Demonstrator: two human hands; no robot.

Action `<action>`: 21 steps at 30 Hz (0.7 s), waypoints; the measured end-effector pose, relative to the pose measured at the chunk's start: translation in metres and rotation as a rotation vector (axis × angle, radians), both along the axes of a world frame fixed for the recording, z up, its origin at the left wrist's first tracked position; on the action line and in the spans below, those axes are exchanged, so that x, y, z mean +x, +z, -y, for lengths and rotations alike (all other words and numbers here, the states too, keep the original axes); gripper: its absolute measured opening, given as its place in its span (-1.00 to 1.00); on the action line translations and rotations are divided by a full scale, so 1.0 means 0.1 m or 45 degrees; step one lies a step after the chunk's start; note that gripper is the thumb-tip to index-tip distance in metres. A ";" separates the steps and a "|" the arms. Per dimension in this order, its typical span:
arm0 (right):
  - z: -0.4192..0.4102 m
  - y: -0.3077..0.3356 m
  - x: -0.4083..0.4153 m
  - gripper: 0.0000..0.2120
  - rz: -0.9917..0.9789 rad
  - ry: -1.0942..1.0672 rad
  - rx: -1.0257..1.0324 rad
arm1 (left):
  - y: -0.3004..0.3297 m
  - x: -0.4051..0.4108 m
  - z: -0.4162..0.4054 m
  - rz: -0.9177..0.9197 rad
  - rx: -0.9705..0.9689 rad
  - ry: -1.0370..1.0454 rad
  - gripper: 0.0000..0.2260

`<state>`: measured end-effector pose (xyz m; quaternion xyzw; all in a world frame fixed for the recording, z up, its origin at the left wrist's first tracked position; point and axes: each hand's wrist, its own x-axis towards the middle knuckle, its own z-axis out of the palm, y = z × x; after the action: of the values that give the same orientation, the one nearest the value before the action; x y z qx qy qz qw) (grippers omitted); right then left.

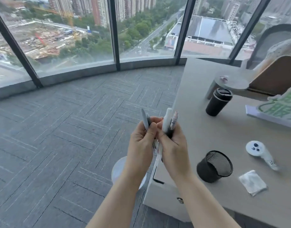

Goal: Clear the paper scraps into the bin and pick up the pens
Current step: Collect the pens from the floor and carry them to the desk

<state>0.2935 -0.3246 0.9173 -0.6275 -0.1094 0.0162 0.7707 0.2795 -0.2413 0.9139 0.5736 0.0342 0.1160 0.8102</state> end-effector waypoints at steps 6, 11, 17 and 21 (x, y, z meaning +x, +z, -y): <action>1.15 0.03 0.32 -0.84 0.021 -0.296 -0.013 | 0.05 0.47 1.15 -0.009 0.058 -0.196 -0.83; 1.74 -0.27 0.46 -0.90 -0.086 -0.472 0.035 | -0.23 0.66 1.74 -0.081 0.035 -0.295 -0.83; 1.96 -0.67 0.51 -0.93 -0.246 -0.727 0.008 | -0.64 0.72 1.94 -0.198 0.053 -0.385 -0.85; 1.88 -0.82 0.50 -0.91 -0.339 -0.868 -0.035 | -0.78 0.70 1.93 -0.248 0.107 -0.451 -0.83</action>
<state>0.3435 -0.5125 0.8357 -0.6306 0.2076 -0.1586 0.7309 0.3496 -0.4340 0.8359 0.6123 0.0062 -0.0828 0.7862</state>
